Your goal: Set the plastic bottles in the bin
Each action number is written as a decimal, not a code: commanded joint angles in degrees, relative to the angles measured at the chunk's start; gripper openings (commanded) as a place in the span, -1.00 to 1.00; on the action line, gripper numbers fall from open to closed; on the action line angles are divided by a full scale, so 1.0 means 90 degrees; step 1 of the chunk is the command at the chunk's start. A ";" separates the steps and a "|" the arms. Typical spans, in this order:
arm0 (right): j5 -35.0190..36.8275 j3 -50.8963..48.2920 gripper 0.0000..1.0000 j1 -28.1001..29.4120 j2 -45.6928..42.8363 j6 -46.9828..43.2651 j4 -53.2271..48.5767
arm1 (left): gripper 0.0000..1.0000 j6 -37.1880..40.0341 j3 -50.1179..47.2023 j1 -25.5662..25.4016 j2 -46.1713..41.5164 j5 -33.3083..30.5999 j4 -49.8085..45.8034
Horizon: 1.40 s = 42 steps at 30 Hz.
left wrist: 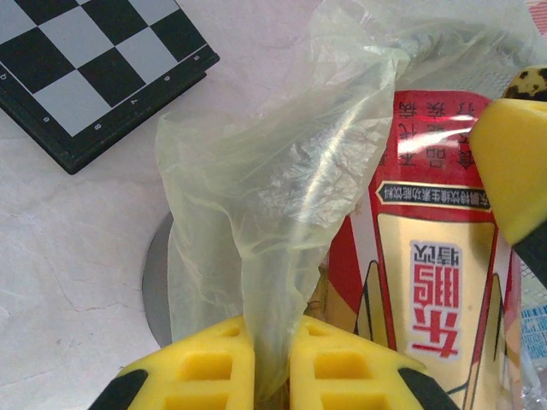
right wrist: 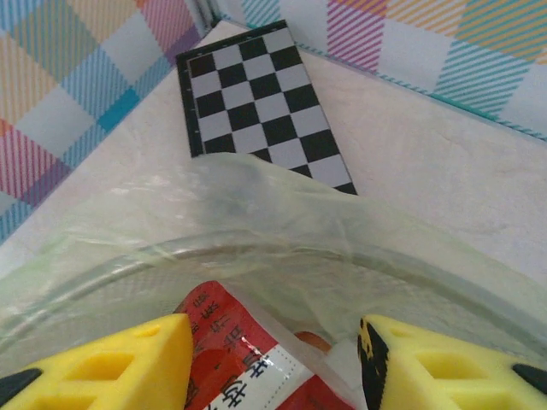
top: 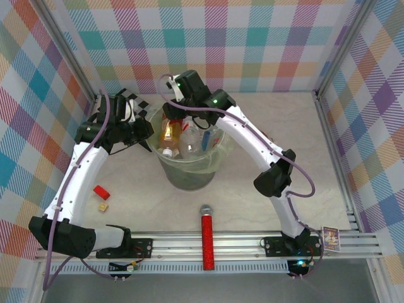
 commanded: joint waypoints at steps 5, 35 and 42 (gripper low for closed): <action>-0.0224 -0.0406 0.23 -0.0003 -0.0768 0.0054 0.0105 | -0.76 -0.0149 0.0273 -0.0035 0.0027 0.0183 0.0357; 0.0110 -0.4752 0.90 -0.3624 -0.2724 0.4526 0.0477 | -0.76 -0.0171 0.0219 -0.0036 0.0072 0.0212 0.0419; -0.0079 -0.5434 0.98 -0.3882 -0.2123 0.7123 0.1229 | -0.76 -0.0140 0.0191 -0.0035 -0.0021 0.0144 0.0335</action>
